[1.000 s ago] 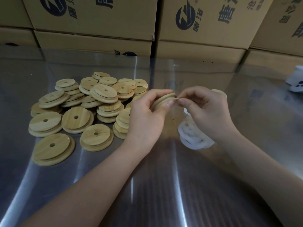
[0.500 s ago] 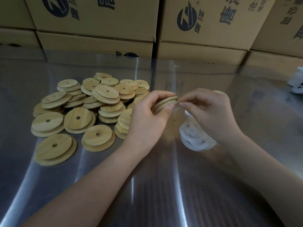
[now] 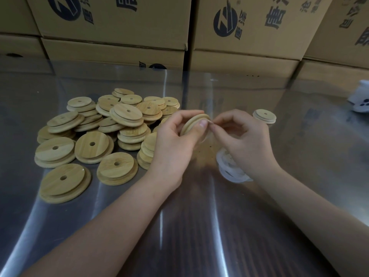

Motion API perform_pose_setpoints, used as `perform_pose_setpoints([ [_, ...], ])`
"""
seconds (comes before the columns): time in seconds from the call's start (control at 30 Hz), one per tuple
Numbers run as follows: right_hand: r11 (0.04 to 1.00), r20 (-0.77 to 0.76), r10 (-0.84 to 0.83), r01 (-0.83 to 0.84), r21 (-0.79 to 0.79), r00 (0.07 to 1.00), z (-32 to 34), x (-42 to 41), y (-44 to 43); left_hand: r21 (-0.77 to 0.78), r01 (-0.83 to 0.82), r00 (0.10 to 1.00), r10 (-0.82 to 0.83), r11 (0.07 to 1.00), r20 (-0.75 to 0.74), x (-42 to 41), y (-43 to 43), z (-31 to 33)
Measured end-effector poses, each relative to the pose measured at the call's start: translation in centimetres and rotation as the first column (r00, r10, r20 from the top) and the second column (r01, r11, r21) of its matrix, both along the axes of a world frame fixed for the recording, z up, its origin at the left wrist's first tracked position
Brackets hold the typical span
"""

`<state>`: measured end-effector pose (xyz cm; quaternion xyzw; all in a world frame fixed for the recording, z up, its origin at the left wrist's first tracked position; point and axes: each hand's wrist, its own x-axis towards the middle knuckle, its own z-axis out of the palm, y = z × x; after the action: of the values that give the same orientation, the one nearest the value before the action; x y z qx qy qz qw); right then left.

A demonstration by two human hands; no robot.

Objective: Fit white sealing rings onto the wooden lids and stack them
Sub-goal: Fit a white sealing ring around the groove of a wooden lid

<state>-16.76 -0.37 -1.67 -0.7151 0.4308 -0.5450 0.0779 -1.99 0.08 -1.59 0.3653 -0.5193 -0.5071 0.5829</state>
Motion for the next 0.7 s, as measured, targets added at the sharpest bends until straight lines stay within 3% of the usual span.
perform_pose_setpoints([
  [0.23, 0.997, -0.011, 0.005, -0.005, 0.076, 1.000, 0.8, -0.3, -0.1, -0.071, -0.067, 0.997, 0.070, 0.995, 0.042, 0.1, -0.2, 0.1],
  [0.43, 0.952, 0.072, 0.083, -0.100, 0.288, 0.994, 1.9, -1.3, -0.2, -0.118, -0.059, 0.994, 0.069, 0.991, 0.086, 0.2, -0.2, 0.4],
  [0.7, 0.962, -0.060, 0.135, -0.116, 0.246, 0.989, 2.0, -1.7, -0.3, -0.162, 0.006, 0.996, 0.009, 0.987, 0.093, 0.4, 0.0, 0.4],
])
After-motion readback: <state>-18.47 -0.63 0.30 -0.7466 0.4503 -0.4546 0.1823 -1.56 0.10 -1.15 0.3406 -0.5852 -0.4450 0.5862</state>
